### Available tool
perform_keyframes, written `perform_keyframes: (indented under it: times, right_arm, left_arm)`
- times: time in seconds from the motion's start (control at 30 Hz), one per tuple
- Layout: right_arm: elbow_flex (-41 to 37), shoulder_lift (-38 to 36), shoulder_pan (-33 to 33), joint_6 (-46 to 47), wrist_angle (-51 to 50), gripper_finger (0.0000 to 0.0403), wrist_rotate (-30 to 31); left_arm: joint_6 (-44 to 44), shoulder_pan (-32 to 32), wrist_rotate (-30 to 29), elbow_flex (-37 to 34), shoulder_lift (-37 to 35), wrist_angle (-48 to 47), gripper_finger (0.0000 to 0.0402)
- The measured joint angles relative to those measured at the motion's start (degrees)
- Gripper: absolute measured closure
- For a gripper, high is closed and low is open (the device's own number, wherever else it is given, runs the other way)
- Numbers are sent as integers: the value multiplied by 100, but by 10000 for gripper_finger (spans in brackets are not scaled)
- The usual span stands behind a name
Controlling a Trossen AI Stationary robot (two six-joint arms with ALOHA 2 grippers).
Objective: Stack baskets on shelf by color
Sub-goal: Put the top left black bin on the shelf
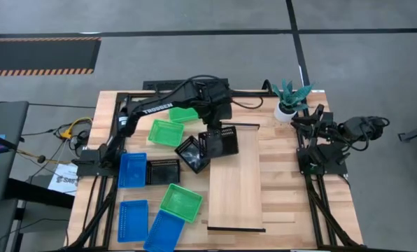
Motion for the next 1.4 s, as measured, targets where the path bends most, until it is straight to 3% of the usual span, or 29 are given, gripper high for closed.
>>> perform_keyframes:
  times: [0.2, 0.5, 0.67, 0.8, 1.0, 1.27, 1.4]
  right_arm:
    - [2, 1, 0, 1, -5, 285, 0]
    - [2, -1, 0, 2, -4, 285, -4]
    - [4, -1, 0, 159, -81, 285, -4]
    - [6, 0, 0, 323, -156, 285, -7]
    - [7, -1, 0, 341, -159, 285, -8]
    - [7, 0, 0, 339, -160, 285, -11]
    - [7, -1, 0, 339, -159, 285, -13]
  left_arm:
    - [332, -89, -119, -2, 0, 310, 386]
    - [397, -206, -367, 0, 0, 1140, 276]
    - [-341, -213, -582, 70, -335, 398, 251]
    - [-849, -330, -964, 91, -943, -531, 279]
    - [-1725, -808, -2409, 17, -1239, -1418, 388]
    - [-2336, -1203, -2407, -1746, -1345, -1392, 401]
    - [-2300, -1220, -2398, -2476, -1407, -951, 401]
